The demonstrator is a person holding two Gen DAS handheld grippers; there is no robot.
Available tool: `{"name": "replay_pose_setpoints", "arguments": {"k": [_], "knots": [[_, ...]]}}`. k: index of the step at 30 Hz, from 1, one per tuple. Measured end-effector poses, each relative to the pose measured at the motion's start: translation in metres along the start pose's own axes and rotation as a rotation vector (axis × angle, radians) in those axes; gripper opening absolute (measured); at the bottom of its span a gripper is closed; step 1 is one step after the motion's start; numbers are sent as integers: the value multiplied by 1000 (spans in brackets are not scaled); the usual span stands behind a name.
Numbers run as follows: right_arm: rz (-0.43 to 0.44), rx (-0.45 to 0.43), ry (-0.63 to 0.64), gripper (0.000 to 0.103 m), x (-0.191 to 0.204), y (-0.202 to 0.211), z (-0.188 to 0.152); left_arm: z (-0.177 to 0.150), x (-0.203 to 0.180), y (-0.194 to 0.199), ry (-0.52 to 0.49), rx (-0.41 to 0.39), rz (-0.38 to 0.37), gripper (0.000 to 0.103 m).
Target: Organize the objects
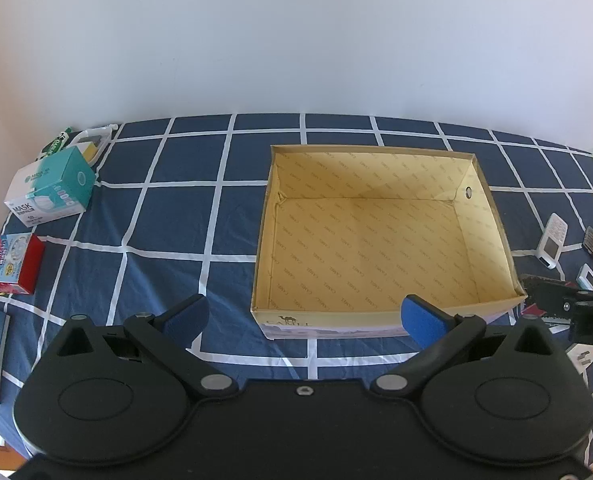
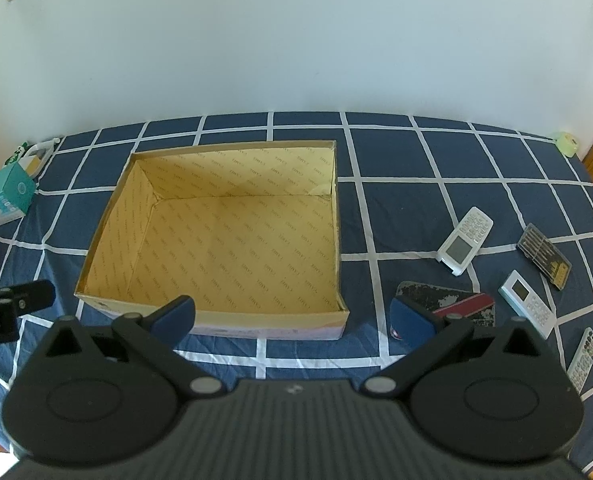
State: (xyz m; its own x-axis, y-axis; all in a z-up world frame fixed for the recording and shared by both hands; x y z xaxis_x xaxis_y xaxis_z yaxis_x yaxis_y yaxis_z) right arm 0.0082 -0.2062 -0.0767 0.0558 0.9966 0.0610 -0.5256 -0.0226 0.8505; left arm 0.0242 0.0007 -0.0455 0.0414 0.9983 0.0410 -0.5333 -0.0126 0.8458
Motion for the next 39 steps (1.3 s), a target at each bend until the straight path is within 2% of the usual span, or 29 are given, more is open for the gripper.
{"name": "replay_pose_setpoints", "arguments": {"k": [39], "knots": [[-1,-6,6,103,4,2,3,2,3,4,-11,-6,-10,103]]}}
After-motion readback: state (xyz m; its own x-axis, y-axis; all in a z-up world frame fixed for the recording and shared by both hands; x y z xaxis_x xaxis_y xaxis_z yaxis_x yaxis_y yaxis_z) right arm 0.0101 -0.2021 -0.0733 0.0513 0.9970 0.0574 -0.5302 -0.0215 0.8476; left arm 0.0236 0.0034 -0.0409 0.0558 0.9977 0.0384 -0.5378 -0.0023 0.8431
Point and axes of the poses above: each gripper's, at about its wrist camera, not at the fingertips, and y roughly against the way its jaws point, x to its left, z to its top, the point moved 5 cm from there along -y, roughly the way its jaws point, and after that the axes turned 1 degree about x, right-handed, at the moved point
